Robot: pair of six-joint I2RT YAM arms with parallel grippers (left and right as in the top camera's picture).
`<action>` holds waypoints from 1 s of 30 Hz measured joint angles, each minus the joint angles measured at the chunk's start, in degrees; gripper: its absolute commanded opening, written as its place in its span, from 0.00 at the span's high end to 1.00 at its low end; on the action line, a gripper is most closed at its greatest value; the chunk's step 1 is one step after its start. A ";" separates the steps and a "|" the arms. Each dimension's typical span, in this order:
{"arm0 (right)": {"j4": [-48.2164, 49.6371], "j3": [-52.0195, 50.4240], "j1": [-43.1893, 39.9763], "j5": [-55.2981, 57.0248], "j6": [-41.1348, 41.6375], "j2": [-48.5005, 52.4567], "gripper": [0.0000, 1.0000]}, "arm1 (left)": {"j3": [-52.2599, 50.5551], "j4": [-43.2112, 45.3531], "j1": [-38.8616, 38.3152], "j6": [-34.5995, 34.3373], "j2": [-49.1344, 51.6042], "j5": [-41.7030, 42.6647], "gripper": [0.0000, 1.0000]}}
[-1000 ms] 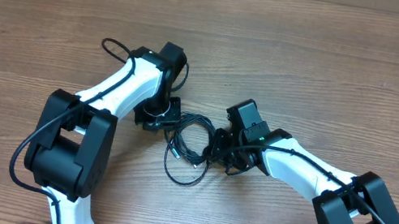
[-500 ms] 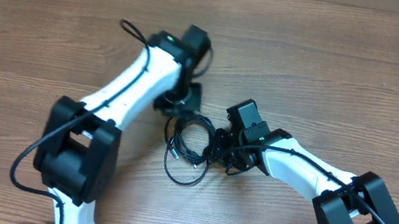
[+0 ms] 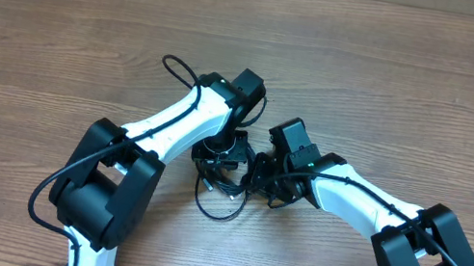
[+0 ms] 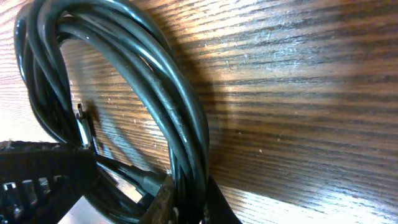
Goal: Untangle cables
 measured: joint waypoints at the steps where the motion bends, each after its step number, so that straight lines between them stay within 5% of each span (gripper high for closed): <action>1: -0.02 0.00 0.00 -0.02 0.00 0.00 0.95 | -0.24 0.20 0.00 -0.02 0.00 0.00 0.73; 20: -0.02 0.00 0.00 0.00 -0.02 0.00 0.95 | -2.34 1.66 0.00 -3.02 0.00 -1.84 0.78; 30: 0.02 0.00 0.00 -0.02 0.00 0.00 0.95 | -6.12 6.25 0.13 -5.33 -0.98 -2.34 0.96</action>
